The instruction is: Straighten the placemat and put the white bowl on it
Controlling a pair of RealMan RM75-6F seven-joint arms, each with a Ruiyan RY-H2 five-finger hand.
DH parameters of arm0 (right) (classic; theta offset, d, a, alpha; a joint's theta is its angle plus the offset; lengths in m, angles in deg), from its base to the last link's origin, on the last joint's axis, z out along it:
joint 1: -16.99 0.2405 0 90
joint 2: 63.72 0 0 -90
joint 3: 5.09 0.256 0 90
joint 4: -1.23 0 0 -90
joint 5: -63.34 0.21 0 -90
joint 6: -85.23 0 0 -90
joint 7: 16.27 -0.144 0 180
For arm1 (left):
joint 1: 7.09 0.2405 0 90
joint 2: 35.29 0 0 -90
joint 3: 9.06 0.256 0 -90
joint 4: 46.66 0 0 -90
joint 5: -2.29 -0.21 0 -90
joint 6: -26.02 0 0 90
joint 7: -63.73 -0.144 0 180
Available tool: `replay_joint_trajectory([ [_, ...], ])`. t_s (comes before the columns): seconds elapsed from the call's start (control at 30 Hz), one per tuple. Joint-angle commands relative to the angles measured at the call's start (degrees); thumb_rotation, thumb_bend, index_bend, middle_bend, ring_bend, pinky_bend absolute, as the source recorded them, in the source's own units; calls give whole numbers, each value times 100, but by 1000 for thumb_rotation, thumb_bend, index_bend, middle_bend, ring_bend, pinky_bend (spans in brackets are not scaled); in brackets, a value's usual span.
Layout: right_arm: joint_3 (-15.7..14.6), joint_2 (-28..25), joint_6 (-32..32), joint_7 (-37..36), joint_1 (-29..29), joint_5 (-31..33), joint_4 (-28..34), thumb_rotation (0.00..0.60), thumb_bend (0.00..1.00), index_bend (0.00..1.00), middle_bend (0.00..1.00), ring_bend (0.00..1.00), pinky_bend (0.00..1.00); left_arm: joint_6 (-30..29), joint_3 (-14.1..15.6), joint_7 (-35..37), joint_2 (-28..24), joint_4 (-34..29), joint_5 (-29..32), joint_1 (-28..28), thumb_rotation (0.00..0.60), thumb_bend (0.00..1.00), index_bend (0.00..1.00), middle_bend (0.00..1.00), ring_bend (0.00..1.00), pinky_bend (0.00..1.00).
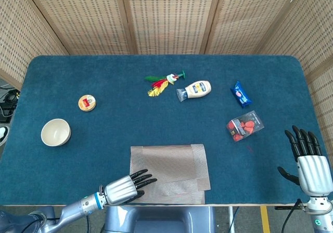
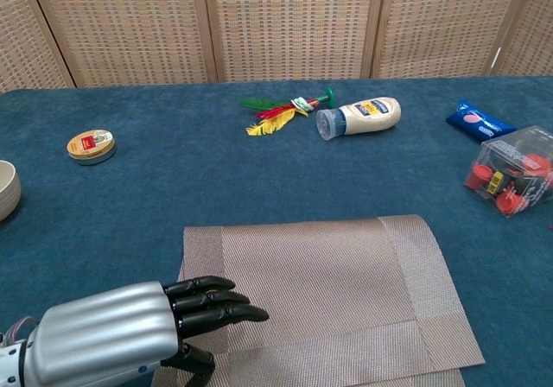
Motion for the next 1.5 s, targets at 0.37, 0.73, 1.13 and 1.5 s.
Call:
replay_joint_trajectory([
  [0.37, -11, 0, 8, 11, -2, -28, 8, 600, 0, 0, 0, 0, 0, -103, -399, 340, 24, -279, 387, -71, 600, 699, 820, 0, 0, 0],
  [0.73, -22, 29, 12, 91, 2, -59, 9, 600, 0, 0, 0, 0, 0, 973, -2068, 110, -311, -1599, 2185, -623, 600, 728, 852, 0, 0, 0],
  [1.13, -3, 30, 56, 112, -10, -58, 5, 600, 0, 0, 0, 0, 0, 2139, -3949, -1413, -444, -1529, 5516, -1366, 600, 728, 859, 0, 0, 0],
  [1.5, 15, 63, -7, 188, 15, 2, 1, 600, 0, 0, 0, 0, 0, 2094, -3984, -1690, -692, -500, 6608, -1217, 600, 729, 863, 0, 0, 0],
])
